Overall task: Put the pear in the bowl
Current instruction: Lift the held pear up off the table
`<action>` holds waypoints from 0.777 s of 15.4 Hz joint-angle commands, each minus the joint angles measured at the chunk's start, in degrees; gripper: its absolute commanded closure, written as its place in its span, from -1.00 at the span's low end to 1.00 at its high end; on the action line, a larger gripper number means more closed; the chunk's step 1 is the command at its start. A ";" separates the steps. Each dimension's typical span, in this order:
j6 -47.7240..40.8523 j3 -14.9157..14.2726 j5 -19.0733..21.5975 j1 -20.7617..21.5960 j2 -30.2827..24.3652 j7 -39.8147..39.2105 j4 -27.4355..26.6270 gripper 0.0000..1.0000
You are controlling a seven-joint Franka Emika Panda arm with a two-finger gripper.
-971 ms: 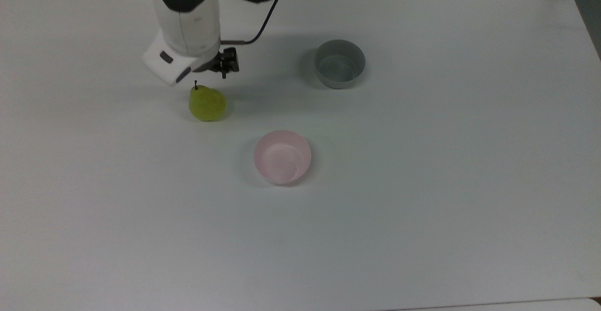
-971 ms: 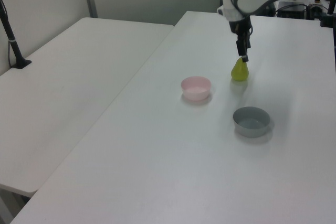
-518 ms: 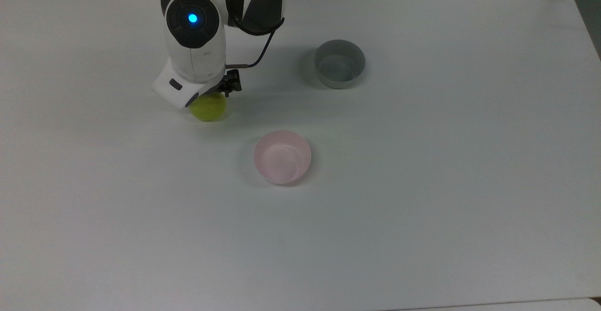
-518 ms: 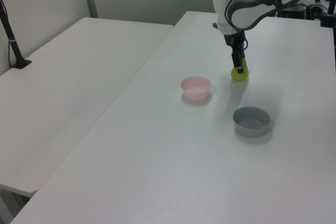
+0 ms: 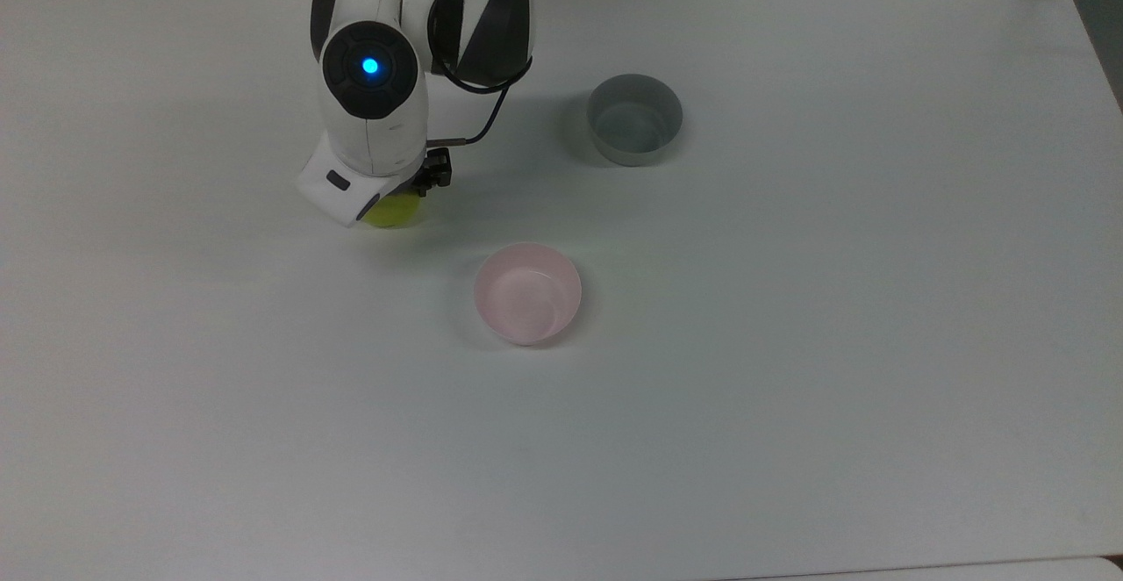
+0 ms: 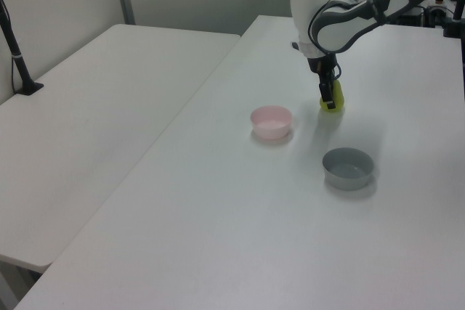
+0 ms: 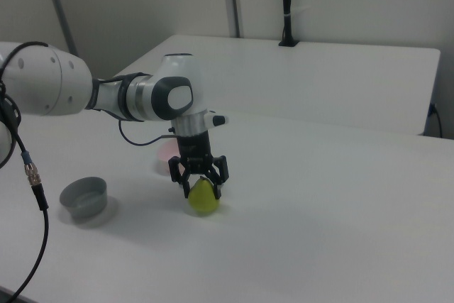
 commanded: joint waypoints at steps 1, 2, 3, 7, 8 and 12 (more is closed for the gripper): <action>0.14 -0.53 -0.18 0.51 -2.35 -1.89 -0.35 0.05; 0.05 -0.53 0.00 0.42 -3.75 -2.15 -0.35 0.08; -0.12 -0.53 0.17 0.42 -4.98 -2.33 -0.35 0.08; -2.06 -0.79 1.58 0.60 -9.90 -2.33 0.09 0.08; -2.06 -0.79 1.58 0.69 -11.05 -2.25 0.01 0.08; -3.11 -1.32 2.19 2.17 -11.85 -1.81 2.10 0.08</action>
